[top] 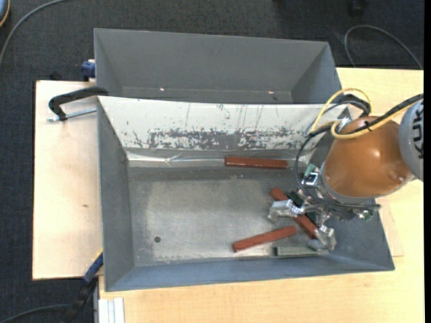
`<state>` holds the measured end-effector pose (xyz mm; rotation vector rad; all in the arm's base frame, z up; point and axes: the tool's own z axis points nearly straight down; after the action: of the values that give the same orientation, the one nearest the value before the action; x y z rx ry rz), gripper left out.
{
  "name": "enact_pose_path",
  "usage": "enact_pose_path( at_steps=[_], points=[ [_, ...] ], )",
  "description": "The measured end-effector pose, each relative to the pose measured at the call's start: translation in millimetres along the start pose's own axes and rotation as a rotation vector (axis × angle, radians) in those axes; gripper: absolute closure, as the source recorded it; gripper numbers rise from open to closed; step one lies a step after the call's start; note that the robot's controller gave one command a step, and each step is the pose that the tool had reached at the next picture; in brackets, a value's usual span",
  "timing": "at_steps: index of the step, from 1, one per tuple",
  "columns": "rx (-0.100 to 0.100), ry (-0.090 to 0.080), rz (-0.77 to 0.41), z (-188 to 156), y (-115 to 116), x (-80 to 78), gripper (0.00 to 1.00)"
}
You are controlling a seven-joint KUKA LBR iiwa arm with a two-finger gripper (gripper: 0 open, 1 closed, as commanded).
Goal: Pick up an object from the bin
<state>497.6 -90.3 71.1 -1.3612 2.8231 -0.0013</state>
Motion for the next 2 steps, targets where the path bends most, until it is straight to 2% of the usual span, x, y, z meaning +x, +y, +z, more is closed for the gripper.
enact_pose_path(
  at_steps=[1, 2],
  points=[
    [-0.002, -0.001, -0.203, 0.6, 20.6, -52.6, 0.0],
    [-0.004, 0.003, -0.235, -0.1, 33.5, -38.4, 0.0]
  ],
)
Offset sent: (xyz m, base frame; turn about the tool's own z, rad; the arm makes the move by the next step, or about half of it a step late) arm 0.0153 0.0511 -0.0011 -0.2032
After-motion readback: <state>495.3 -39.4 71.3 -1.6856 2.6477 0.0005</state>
